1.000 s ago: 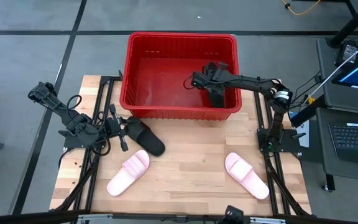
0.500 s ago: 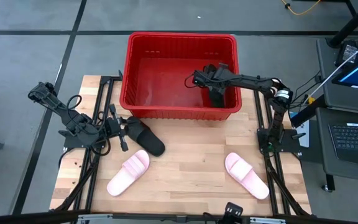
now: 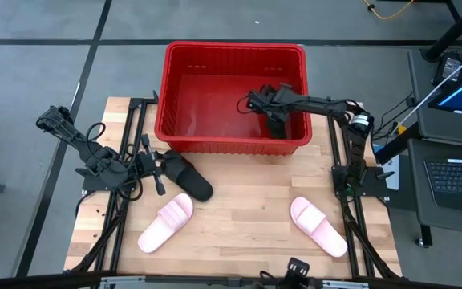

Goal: Pick and place slides into bin
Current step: Put the right black slide into the red bin

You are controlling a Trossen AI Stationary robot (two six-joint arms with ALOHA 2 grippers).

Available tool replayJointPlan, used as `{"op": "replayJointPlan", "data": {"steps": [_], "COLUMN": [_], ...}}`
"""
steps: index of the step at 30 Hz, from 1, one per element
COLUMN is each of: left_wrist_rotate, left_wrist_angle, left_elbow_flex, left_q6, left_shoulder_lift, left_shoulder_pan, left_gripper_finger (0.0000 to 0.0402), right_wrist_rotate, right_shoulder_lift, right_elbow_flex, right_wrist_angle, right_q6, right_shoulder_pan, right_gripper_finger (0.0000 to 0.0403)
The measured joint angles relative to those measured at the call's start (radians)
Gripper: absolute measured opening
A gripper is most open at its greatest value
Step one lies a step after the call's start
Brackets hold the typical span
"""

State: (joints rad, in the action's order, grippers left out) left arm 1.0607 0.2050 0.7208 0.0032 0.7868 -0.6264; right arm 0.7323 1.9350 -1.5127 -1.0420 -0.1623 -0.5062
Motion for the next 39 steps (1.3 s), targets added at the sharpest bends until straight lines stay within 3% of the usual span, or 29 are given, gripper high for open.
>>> {"op": "replayJointPlan", "data": {"steps": [26, 34, 39], "left_wrist_rotate": [0.000, 0.000, 0.000], "left_wrist_angle": [0.000, 0.000, 0.000], "left_elbow_flex": [0.000, 0.000, 0.000], "left_q6": [-0.019, -0.020, -0.019], "left_shoulder_lift": [0.000, 0.000, 0.000], "left_shoulder_pan": [0.000, 0.000, 0.000], "left_gripper_finger": [0.0004, 0.0004, 0.0004], "right_wrist_rotate": [-0.018, -0.035, -0.039], "right_shoulder_lift": [0.074, 0.076, 0.076], "right_elbow_flex": [-0.001, -0.001, -0.001], "right_wrist_angle": [0.038, 0.049, 0.049], "right_q6": [0.033, 0.023, 0.007], "right_shoulder_pan": [-0.028, -0.028, -0.028], "right_gripper_finger": [0.0018, 0.0097, 0.0120]}}
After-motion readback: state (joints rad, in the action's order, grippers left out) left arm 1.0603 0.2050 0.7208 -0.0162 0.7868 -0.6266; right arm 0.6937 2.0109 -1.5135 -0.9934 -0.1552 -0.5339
